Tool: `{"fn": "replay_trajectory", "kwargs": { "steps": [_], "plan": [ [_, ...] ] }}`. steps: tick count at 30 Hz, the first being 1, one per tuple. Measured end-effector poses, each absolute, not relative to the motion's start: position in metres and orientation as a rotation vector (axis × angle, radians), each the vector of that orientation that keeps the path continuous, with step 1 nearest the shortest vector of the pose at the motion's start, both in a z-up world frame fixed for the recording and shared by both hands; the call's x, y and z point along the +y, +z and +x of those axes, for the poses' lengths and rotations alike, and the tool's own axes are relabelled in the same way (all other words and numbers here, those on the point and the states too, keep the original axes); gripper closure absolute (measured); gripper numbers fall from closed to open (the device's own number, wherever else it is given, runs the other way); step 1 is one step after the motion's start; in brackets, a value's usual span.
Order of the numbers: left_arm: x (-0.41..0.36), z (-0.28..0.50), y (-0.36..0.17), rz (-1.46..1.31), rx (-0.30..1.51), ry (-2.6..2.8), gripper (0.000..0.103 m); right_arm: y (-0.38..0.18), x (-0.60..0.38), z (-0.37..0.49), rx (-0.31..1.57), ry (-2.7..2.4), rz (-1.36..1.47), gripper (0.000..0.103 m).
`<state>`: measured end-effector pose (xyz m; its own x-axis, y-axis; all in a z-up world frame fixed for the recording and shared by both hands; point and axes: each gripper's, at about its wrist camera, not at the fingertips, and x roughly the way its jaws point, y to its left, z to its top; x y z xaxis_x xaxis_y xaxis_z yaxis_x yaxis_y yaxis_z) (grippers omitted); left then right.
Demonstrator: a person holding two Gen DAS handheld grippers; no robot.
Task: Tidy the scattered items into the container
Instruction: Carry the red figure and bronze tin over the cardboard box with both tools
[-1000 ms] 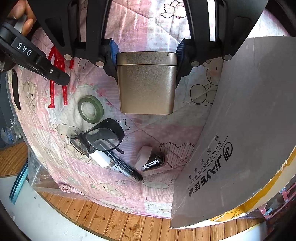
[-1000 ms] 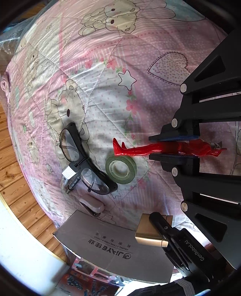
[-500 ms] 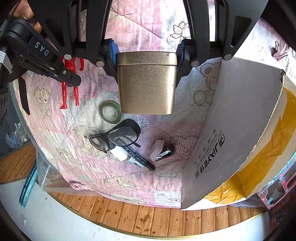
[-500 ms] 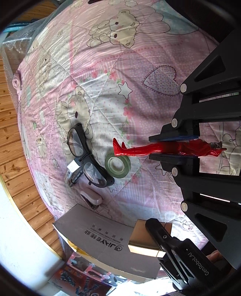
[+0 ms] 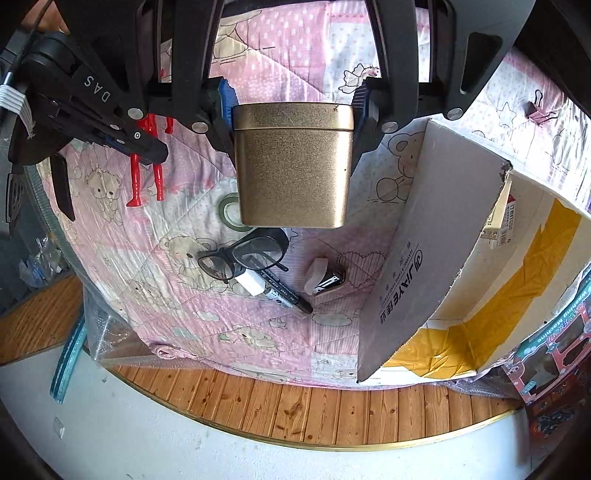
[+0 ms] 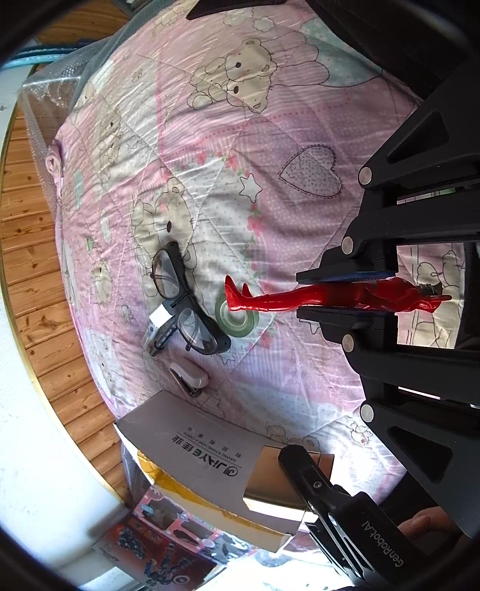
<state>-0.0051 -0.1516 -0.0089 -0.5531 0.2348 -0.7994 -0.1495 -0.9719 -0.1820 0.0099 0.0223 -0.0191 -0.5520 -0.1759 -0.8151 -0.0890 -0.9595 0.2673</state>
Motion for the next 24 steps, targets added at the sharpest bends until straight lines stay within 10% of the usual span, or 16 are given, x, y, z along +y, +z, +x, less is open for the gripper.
{"fn": "replay_trajectory", "kwargs": {
  "steps": [24],
  "plan": [
    [-0.176,0.007,0.027,-1.231,-0.208,2.65,0.054,0.038,-0.012,0.022,-0.342,-2.719,1.293,0.091]
  ]
}}
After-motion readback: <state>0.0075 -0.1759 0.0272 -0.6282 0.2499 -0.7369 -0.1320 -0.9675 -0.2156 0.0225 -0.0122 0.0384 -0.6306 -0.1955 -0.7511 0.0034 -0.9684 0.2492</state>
